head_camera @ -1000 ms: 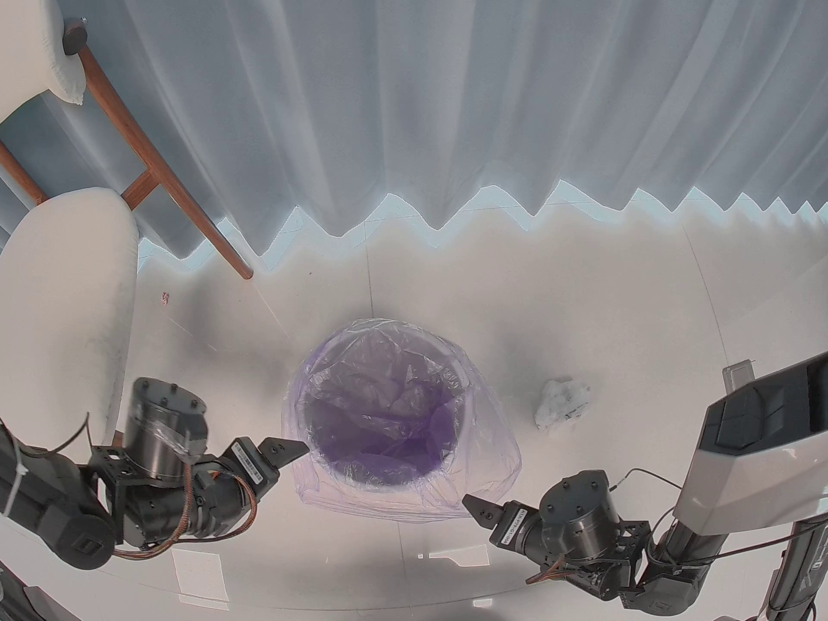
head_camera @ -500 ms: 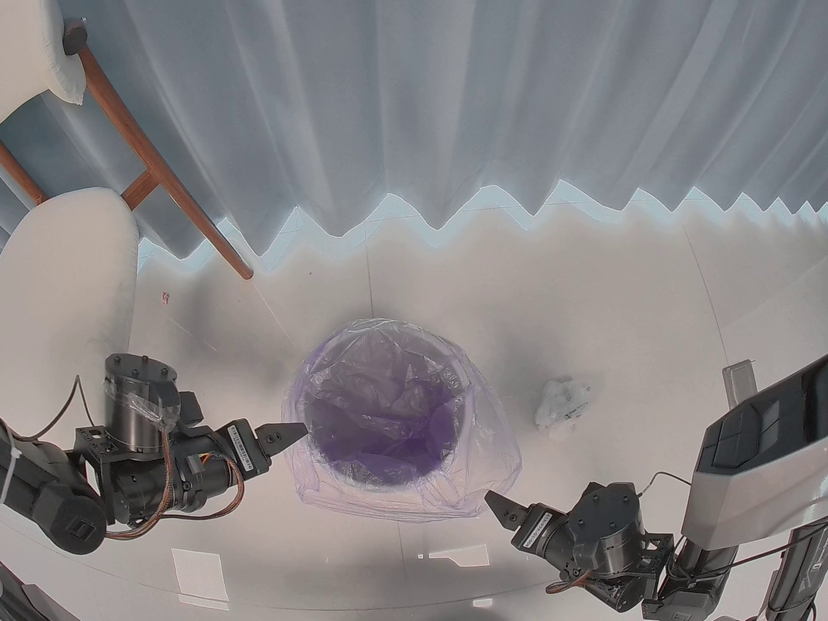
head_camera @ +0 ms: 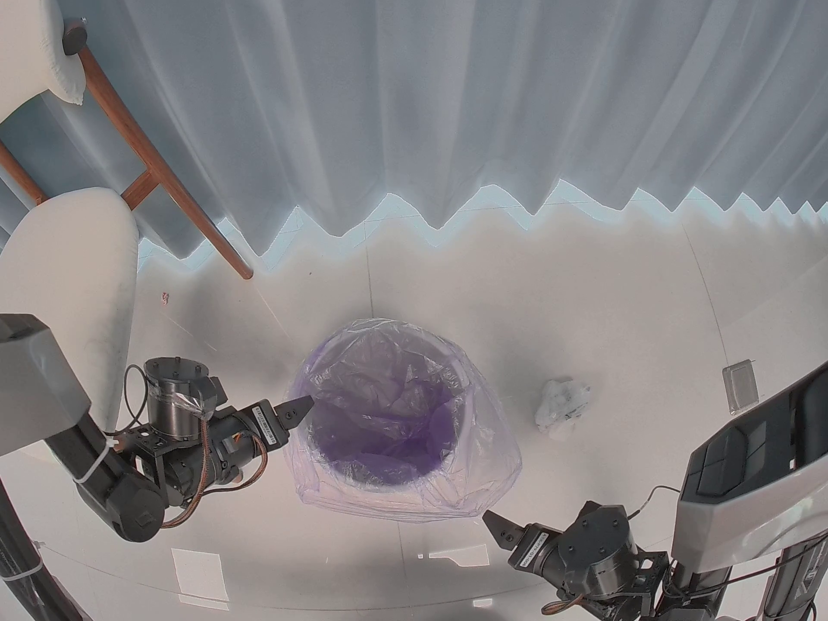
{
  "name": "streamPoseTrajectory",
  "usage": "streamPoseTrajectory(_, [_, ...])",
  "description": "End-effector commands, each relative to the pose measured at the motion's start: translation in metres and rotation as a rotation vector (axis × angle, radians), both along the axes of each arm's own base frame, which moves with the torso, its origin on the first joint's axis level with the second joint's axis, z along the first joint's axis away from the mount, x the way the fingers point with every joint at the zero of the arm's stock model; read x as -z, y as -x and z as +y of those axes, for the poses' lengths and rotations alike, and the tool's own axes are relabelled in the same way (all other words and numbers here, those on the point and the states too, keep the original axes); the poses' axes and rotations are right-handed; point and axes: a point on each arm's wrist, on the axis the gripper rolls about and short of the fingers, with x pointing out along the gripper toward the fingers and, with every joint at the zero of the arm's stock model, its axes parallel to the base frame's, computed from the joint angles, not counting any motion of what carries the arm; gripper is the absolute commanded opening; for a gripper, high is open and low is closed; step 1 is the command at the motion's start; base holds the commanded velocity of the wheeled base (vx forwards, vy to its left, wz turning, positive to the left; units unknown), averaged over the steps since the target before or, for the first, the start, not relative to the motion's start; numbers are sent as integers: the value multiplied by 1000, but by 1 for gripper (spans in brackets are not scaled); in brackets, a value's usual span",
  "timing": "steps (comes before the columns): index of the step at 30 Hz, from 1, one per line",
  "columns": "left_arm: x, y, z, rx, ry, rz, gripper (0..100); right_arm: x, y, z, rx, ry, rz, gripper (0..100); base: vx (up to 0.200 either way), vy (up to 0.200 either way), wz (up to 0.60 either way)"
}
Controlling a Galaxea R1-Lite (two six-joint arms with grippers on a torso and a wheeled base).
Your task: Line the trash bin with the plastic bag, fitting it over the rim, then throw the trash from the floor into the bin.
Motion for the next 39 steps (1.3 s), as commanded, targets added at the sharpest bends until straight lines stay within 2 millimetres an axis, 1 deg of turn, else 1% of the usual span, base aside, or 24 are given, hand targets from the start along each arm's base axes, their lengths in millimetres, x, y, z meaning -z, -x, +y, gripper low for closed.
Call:
streamPoseTrajectory(1, [30, -7, 1, -16, -42, 80, 100, 8, 6, 7, -29, 20, 17, 100, 0, 0, 0])
streamPoseTrajectory(5, [35, -7, 2, -21, -44, 96, 100, 8, 7, 9, -38, 9, 4, 100, 0, 0, 0])
streamPoseTrajectory(6, [35, -7, 2, -24, -43, 99, 0, 10, 8, 10, -44, 14, 8, 100, 0, 0, 0])
streamPoseTrajectory(12, [38, -8, 6, -38, -43, 104, 0, 13, 16, 16, -81, 24, 16, 100, 0, 0, 0])
streamPoseTrajectory(21, [46, -18, 30, -125, -46, 123, 0, 15, 19, 19, -95, 30, 21, 100, 0, 0, 0])
streamPoseTrajectory(23, [48, -19, 31, -129, -46, 129, 0, 15, 19, 18, -95, 31, 22, 100, 0, 0, 0])
streamPoseTrajectory(24, [55, -19, 32, -132, -52, 151, 0, 15, 19, 19, -96, 31, 22, 100, 0, 0, 0])
streamPoseTrajectory(25, [56, -19, 32, -132, -53, 154, 0, 15, 19, 18, -95, 31, 22, 100, 0, 0, 0])
streamPoseTrajectory(26, [65, -20, 34, -138, -59, 177, 0, 14, 19, 18, -94, 30, 20, 100, 0, 0, 0])
streamPoseTrajectory(28, [77, -22, 34, -141, -63, 187, 0, 14, 19, 18, -94, 32, 21, 100, 0, 0, 0])
streamPoseTrajectory(30, [85, -24, 33, -140, -63, 179, 0, 14, 19, 18, -91, 31, 21, 100, 0, 0, 0])
streamPoseTrajectory(34, [108, -30, 32, -140, -60, 148, 0, 14, 19, 18, -88, 33, 19, 100, 0, 0, 0])
streamPoseTrajectory(35, [110, -30, 32, -140, -60, 149, 0, 14, 19, 18, -88, 33, 19, 100, 0, 0, 0])
streamPoseTrajectory(36, [117, -30, 32, -144, -64, 158, 0, 14, 19, 18, -89, 33, 19, 100, 0, 0, 0])
streamPoseTrajectory(39, [122, -31, 33, -157, -73, 168, 0, 15, 19, 18, -88, 34, 20, 100, 0, 0, 0])
